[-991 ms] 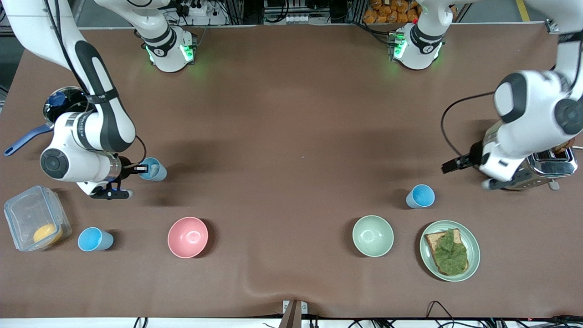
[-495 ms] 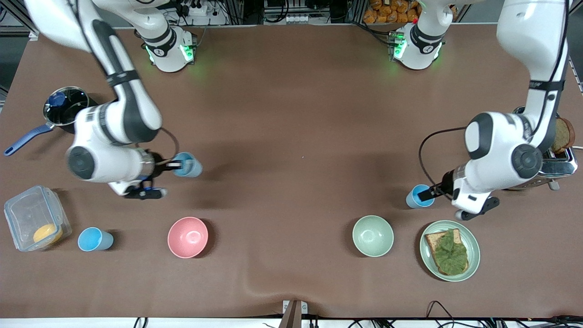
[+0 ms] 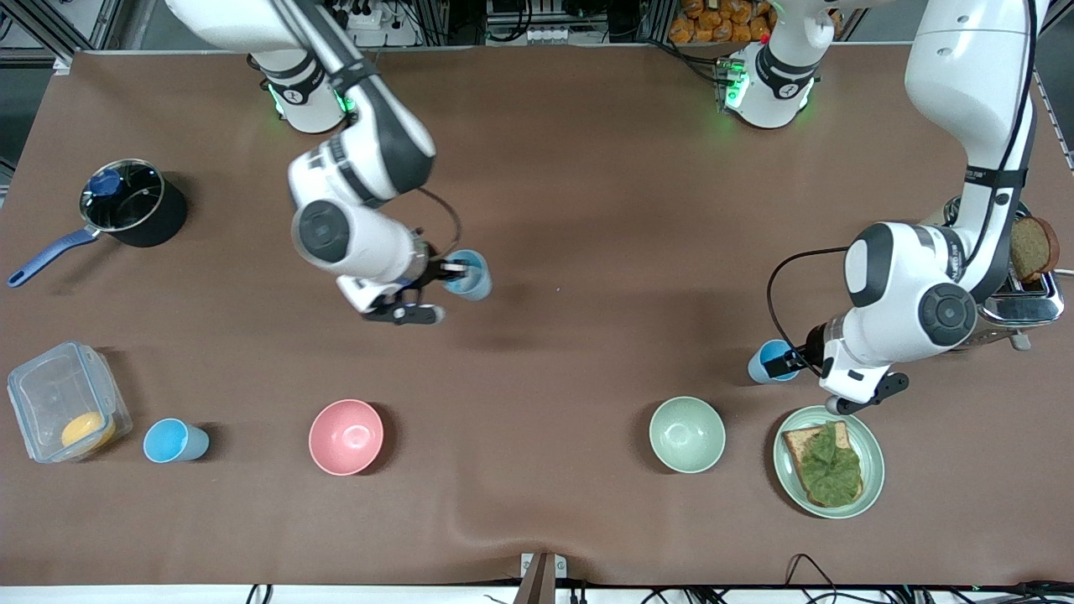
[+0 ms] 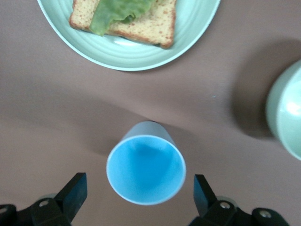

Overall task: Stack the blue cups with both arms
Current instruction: 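Carry the cup to mid-table with the right gripper while the left gripper lowers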

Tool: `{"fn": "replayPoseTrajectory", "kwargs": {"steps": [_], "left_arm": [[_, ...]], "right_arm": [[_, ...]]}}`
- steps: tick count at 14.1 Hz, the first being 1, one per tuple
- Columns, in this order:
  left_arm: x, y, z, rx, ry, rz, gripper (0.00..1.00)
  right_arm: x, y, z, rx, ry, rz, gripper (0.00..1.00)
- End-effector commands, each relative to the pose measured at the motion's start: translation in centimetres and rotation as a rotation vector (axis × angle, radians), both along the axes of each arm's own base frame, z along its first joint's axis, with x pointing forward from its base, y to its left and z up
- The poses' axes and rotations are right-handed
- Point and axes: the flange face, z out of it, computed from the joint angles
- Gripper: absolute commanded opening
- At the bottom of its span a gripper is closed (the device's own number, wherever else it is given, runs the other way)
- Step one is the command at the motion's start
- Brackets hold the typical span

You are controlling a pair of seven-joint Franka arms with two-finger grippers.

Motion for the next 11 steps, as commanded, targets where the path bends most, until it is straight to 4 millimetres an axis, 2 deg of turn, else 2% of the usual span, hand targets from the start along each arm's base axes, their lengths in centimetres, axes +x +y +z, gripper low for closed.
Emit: {"fn": "replayPoseTrajectory", "kwargs": {"steps": [1,2,9,10,11], "left_arm": [[0.5,0.0,-1.5,0.032,0.02,-0.013,1.0],[0.4,0.0,-1.8,0.04,0.023,-0.021,1.0],[0.2,0.4,-2.1,0.042,0.04,-0.021,1.0],[0.1,0.4,-2.2,0.042,0.041,-0.021,1.0],[0.1,0.4,-2.3,0.043,0.044,-0.022,1.0]], "right_arm": [[-1.1,4.6,-3.2,0.01,-0.034,-0.093,0.0],[-1.7,6.1,-4.1,0.013,-0.065,-0.086,0.0],[-1.4,9.3,-8.9,-0.005,-0.198,0.0,0.0],[-1.4,9.5,-8.9,-0.008,-0.208,0.011,0.0],[-1.3,9.5,-8.8,-0.009,-0.208,0.004,0.2]]}}
